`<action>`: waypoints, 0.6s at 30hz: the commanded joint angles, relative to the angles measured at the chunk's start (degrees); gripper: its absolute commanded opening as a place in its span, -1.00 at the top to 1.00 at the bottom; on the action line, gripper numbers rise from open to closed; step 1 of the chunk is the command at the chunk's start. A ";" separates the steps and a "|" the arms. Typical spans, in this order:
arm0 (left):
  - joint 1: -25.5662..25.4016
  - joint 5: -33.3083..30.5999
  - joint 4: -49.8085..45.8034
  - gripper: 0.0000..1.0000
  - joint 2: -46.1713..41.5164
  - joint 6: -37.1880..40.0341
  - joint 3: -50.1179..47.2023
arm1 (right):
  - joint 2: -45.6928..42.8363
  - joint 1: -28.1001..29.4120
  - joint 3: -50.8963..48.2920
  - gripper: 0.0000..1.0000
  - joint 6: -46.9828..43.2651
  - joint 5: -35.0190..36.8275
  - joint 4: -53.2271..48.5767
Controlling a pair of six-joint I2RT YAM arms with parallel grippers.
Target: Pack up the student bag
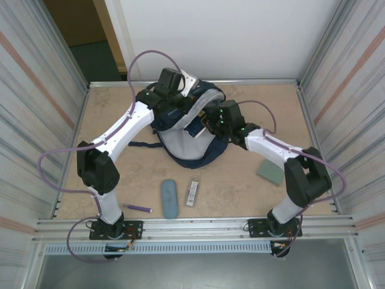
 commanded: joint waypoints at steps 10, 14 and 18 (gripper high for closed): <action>-0.56 8.09 7.96 1.00 -7.20 -6.15 0.35 | 17.91 1.58 10.23 1.00 -5.99 9.68 21.67; -0.56 7.05 8.50 1.00 -7.00 -5.76 0.46 | 22.31 1.90 9.83 1.00 0.19 10.56 22.67; -0.26 6.57 9.71 1.00 -7.24 -4.41 -1.14 | 23.75 2.43 10.07 1.00 1.80 14.38 16.86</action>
